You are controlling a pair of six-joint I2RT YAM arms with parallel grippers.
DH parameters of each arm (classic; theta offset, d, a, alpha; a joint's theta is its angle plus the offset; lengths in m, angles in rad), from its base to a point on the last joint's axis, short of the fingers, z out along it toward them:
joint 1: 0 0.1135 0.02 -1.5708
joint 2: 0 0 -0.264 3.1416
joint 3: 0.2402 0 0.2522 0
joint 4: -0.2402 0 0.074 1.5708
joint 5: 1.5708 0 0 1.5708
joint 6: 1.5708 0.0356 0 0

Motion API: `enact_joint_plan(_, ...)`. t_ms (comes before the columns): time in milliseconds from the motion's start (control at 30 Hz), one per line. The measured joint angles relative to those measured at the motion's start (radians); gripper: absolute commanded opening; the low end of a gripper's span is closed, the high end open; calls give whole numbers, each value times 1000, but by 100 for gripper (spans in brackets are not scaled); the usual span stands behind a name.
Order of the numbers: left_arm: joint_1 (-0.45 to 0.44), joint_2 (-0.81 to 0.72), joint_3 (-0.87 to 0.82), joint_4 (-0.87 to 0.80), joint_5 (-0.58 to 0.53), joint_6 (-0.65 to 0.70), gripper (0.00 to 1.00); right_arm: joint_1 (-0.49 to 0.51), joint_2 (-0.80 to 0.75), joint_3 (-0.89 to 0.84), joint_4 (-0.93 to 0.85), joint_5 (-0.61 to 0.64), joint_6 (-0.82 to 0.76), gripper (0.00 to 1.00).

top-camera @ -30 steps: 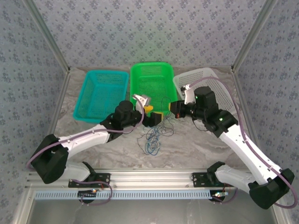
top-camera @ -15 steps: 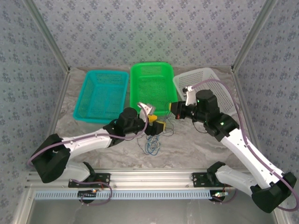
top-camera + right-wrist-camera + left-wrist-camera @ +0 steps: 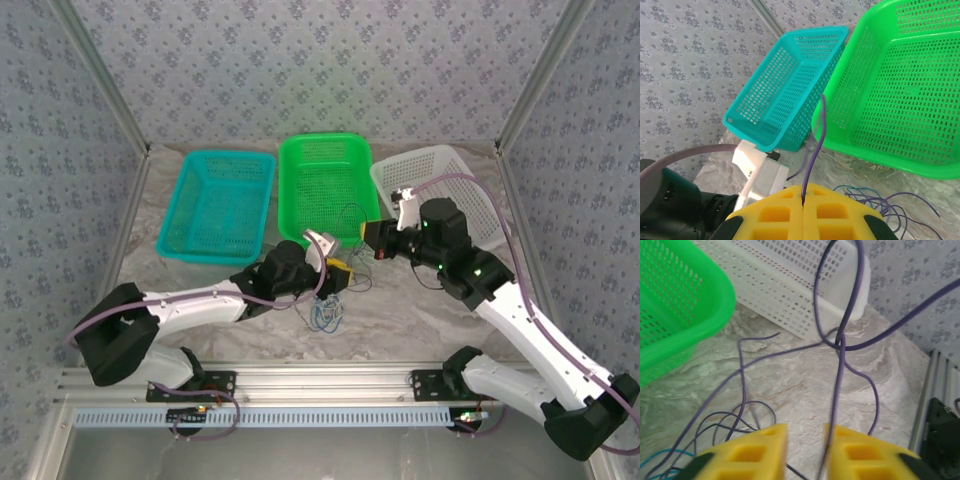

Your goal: Untangle the cables

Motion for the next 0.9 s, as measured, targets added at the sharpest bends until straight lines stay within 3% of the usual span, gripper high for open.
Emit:
enact_joint_plan(200, 0, -1, -2, 0, -54, 0, 3, 0, -18, 0, -14, 18, 0, 0)
enact_joint_plan(400, 0, -23, -41, -14, -108, 1, 0, 6, -51, -3, -68, 47, 0, 0)
enact_joint_plan(900, 0, -117, -118, -146, -279, 2, 0, 11, -164, 12, -243, 151, 0, 0)
